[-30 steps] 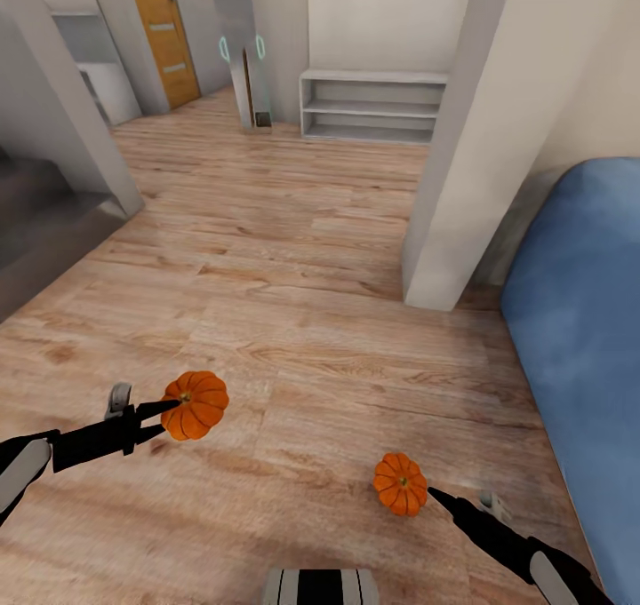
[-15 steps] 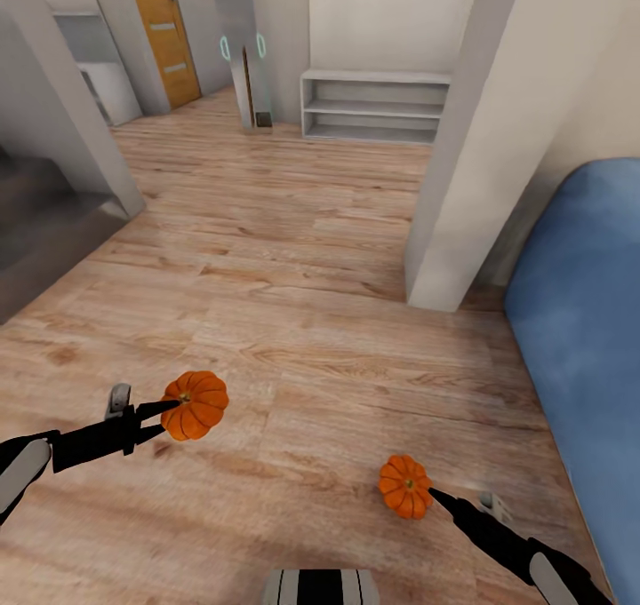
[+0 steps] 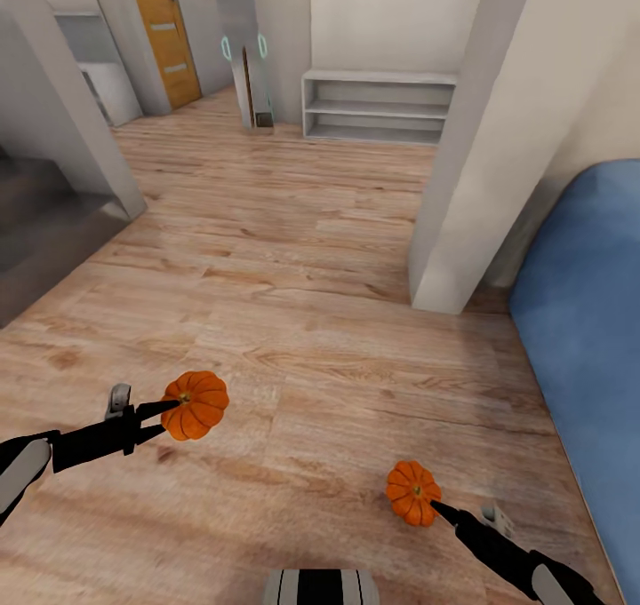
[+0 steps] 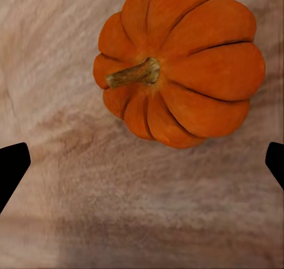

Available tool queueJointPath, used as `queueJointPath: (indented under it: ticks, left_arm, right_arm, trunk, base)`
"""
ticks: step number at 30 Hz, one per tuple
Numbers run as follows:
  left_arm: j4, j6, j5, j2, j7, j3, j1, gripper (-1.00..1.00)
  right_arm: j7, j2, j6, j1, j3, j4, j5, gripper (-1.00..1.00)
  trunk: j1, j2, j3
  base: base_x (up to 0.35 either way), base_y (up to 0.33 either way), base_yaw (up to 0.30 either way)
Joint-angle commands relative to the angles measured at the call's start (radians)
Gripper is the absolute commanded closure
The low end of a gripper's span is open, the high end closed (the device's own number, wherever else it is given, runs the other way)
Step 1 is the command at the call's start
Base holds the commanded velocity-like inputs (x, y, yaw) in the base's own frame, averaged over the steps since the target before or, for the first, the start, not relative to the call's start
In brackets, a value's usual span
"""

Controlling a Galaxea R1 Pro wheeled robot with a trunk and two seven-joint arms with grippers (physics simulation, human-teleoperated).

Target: Place each of the two pumpkins and all three candles from the living room inside a cabinet in the living room (use any cabinet), then make sure every cabinet is closed, and position the cauldron so it is next to a table in the living room.

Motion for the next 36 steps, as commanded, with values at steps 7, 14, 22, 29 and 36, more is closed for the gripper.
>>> queueJointPath:
  ticks: [7, 14, 22, 29, 36]
  left_arm:
    - [0.001, 0.004, 0.006, 0.001, -0.003, -0.002, -0.001, 1.00]
    - [0.000, 0.004, 0.008, 0.001, -0.003, -0.003, -0.001, 1.00]
    - [-0.001, 0.004, 0.008, 0.001, -0.003, -0.003, -0.001, 1.00]
    - [-0.001, 0.004, 0.008, 0.001, -0.003, -0.003, -0.001, 1.00]
    - [-0.003, 0.004, 0.008, 0.001, -0.003, -0.003, -0.001, 1.00]
  right_arm:
    - [-0.011, 0.000, 0.008, 0.000, -0.005, -0.001, -0.007, -1.00]
    - [-0.011, -0.005, 0.007, 0.000, -0.006, -0.001, -0.010, -1.00]
    - [-0.012, -0.009, 0.007, -0.007, -0.011, -0.002, -0.014, -1.00]
    - [-0.013, -0.008, 0.008, -0.037, -0.012, 0.001, -0.016, -1.00]
    - [-0.016, -0.007, 0.010, -0.052, -0.013, 0.002, -0.019, -1.00]
  trunk:
    - [0.000, 0.000, -0.001]
    - [0.003, -0.002, -0.028]
    - [0.007, -0.004, -0.059]
    - [0.010, -0.005, -0.086]
    - [0.013, -0.007, -0.113]
  base:
    - [0.000, 0.000, 0.000]
    - [0.000, 0.000, 0.000]
    - [0.000, 0.000, 0.000]
    - [0.000, 0.000, 0.000]
    - [0.000, 0.000, 0.000]
